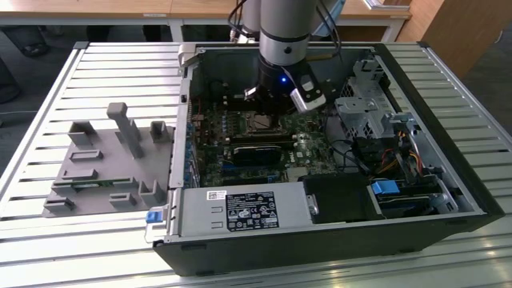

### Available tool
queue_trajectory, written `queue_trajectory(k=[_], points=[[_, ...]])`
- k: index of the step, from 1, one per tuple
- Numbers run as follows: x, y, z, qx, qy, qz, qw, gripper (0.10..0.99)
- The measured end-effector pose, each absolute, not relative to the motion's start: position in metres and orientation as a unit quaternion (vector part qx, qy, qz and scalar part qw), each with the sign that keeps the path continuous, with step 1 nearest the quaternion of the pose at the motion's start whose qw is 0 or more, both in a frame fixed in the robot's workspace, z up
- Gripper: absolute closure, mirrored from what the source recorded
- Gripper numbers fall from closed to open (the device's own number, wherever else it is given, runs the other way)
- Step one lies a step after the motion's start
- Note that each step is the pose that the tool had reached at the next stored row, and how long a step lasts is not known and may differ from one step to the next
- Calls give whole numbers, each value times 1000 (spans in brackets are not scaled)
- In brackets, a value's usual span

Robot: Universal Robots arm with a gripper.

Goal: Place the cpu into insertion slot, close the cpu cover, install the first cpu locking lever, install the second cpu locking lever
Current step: 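Install the second cpu locking lever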

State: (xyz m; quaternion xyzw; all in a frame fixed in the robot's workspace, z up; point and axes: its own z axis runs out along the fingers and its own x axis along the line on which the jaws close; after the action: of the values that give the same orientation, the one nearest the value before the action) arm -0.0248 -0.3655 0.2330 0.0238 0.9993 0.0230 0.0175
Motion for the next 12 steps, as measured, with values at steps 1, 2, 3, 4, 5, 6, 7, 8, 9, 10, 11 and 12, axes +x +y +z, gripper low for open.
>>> queue_trajectory(k=[1,2,3,4,5,6,7,8,9,10,11,12], points=[[-27,-366,233,24,999,23,18,980],[-30,-366,233,24,999,23,18,980],[-32,-366,233,24,999,23,17,980],[-35,-367,233,24,999,23,17,980],[-37,-367,233,24,999,23,17,980],[-39,-367,233,24,999,23,18,980],[-41,-367,232,24,999,24,18,980],[-43,-367,232,24,999,24,18,980],[-44,-367,232,24,999,23,18,980],[-46,-367,231,24,999,23,18,980],[-46,-367,231,24,999,24,17,980],[-47,-368,230,24,999,24,17,980]])
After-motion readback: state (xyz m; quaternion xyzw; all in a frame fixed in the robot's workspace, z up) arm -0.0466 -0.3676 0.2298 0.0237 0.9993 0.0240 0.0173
